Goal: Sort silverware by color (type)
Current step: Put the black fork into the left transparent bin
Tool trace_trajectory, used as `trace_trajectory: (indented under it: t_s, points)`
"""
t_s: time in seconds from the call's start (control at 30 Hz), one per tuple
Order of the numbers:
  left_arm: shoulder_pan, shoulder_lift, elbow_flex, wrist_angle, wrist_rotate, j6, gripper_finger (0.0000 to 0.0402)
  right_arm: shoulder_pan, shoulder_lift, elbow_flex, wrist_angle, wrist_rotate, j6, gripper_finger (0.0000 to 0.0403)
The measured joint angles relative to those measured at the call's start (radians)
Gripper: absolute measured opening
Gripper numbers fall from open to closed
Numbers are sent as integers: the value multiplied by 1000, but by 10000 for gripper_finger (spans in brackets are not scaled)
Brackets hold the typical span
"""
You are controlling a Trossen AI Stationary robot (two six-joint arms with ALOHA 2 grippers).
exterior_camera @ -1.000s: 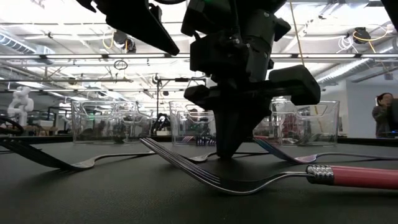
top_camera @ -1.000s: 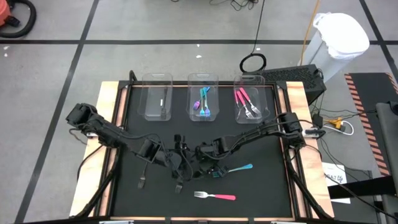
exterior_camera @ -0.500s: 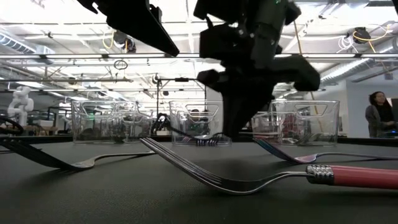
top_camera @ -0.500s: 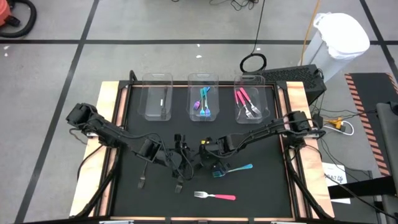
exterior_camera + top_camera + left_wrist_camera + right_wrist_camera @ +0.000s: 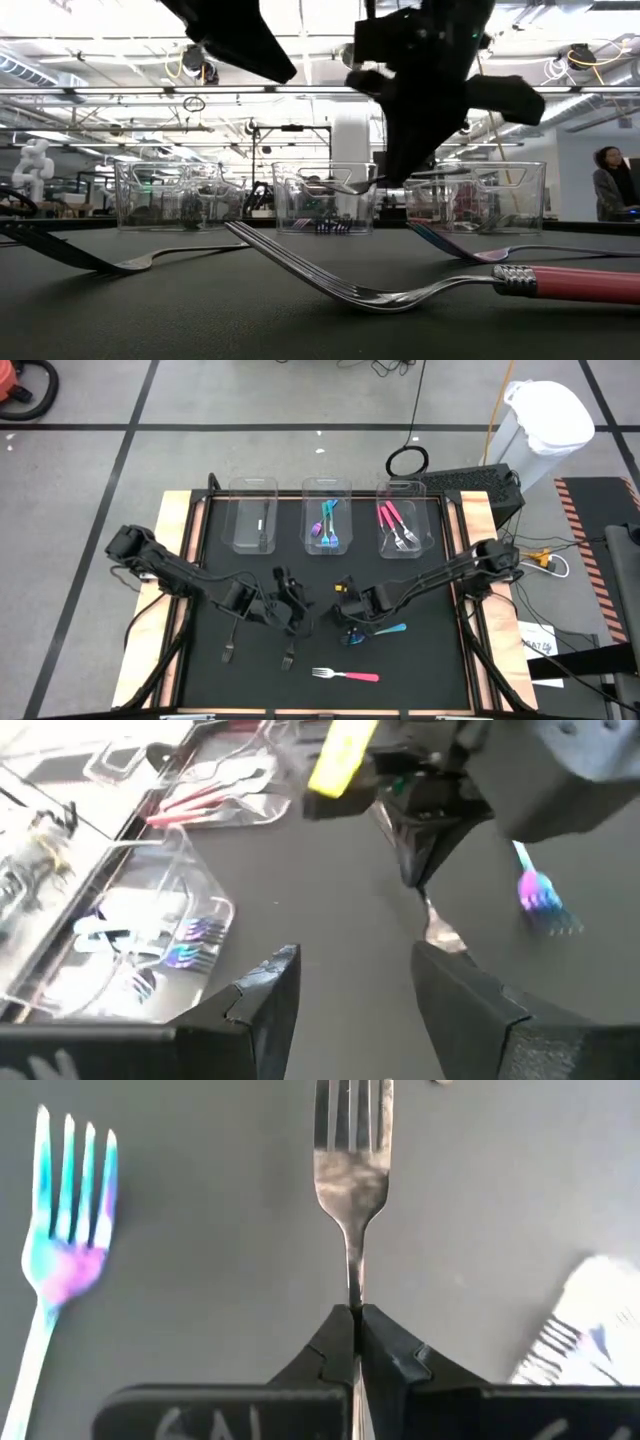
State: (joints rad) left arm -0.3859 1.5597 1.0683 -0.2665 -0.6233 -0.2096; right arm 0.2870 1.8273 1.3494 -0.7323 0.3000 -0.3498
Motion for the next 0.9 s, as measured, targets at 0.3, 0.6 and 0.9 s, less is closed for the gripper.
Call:
trace_trajectory:
  t_s: [0.3,0.6,0.9]
  points:
    - [15,-44,0,28,120,-266,195,72,-30,1,-103,221,57,1]
    - [21,25,0,121,154,-202,266,118,-36,2,-118,332,68,2]
    - [47,119,0,169,235,-254,315,143,-36,3,-137,384,80,3]
